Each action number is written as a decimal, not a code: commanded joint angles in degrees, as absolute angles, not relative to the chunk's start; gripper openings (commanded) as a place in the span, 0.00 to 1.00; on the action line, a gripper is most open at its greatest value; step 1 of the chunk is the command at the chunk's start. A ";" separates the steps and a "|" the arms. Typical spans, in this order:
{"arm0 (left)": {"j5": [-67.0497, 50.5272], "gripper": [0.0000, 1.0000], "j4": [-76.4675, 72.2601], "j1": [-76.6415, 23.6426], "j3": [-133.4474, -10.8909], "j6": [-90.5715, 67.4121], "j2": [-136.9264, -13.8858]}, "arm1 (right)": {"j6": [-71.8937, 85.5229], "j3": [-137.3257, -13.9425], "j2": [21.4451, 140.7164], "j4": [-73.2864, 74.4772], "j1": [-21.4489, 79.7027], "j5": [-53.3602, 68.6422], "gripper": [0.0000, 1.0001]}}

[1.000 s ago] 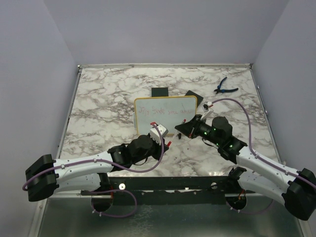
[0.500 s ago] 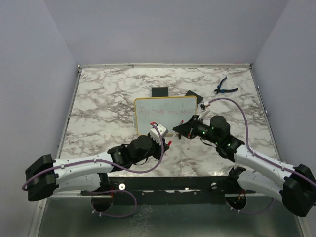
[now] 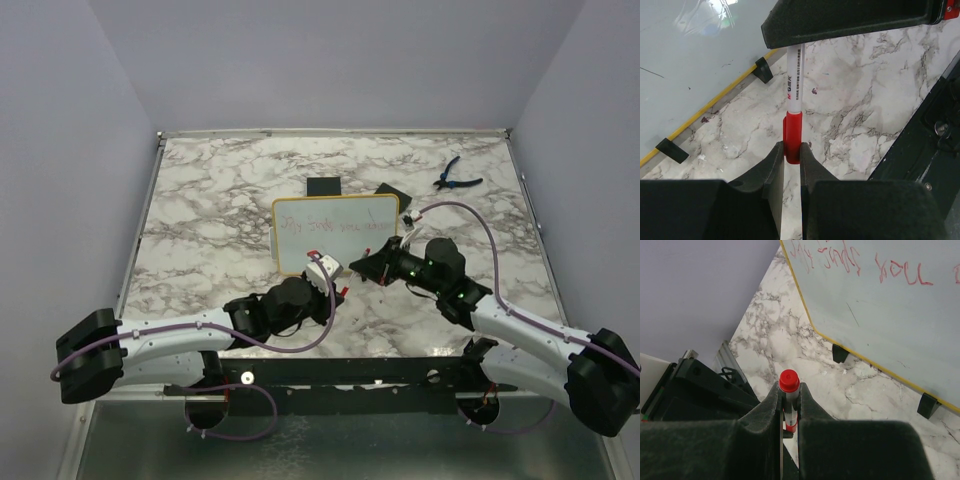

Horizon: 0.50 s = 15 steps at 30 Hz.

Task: Write a sentence on the whiteboard
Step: Close the whiteboard marker at the center of the board.

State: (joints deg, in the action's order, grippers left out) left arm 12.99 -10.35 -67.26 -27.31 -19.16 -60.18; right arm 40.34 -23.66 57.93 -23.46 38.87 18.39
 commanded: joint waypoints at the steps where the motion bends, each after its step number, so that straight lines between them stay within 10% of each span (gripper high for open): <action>1: 16.10 0.00 -16.84 -67.18 -27.00 -18.37 -60.66 | 36.70 -22.04 57.65 -21.34 39.19 22.02 0.01; 15: 18.44 0.00 -20.39 -67.16 -26.03 -18.46 -61.44 | 39.41 -18.95 61.69 -23.74 43.99 19.48 0.01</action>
State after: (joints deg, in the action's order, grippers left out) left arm 13.17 -12.05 -67.66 -25.52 -19.00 -62.17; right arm 39.00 -20.88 60.05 -27.62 41.04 17.21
